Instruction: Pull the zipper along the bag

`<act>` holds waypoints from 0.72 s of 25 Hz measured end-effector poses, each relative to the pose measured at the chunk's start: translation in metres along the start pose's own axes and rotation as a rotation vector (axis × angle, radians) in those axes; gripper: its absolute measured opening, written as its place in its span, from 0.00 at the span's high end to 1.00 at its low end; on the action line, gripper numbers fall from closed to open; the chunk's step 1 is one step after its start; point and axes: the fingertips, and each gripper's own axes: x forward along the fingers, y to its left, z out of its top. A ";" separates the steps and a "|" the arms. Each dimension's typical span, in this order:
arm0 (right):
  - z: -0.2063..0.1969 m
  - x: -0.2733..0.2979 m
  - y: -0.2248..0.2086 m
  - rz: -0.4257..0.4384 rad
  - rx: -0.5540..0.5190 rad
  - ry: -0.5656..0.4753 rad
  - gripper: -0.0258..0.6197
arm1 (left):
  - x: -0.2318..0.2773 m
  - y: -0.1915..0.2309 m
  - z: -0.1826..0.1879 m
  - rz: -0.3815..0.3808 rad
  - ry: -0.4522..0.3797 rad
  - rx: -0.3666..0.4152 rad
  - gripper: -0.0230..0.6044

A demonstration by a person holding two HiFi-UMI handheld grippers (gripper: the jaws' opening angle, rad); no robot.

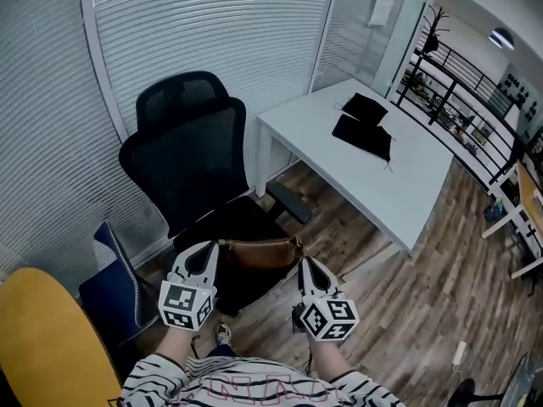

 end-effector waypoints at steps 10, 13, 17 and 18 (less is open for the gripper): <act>-0.002 -0.050 0.000 0.091 -0.042 0.025 0.91 | -0.051 -0.053 0.016 0.054 -0.011 0.052 0.92; -0.003 -0.065 -0.003 0.105 -0.045 0.034 0.91 | -0.062 -0.070 0.017 0.058 -0.006 0.056 0.92; -0.009 -0.086 -0.002 0.124 -0.045 0.041 0.91 | -0.078 -0.091 0.011 0.065 0.004 0.058 0.92; -0.011 -0.090 -0.002 0.130 -0.046 0.043 0.91 | -0.081 -0.096 0.009 0.067 0.003 0.059 0.92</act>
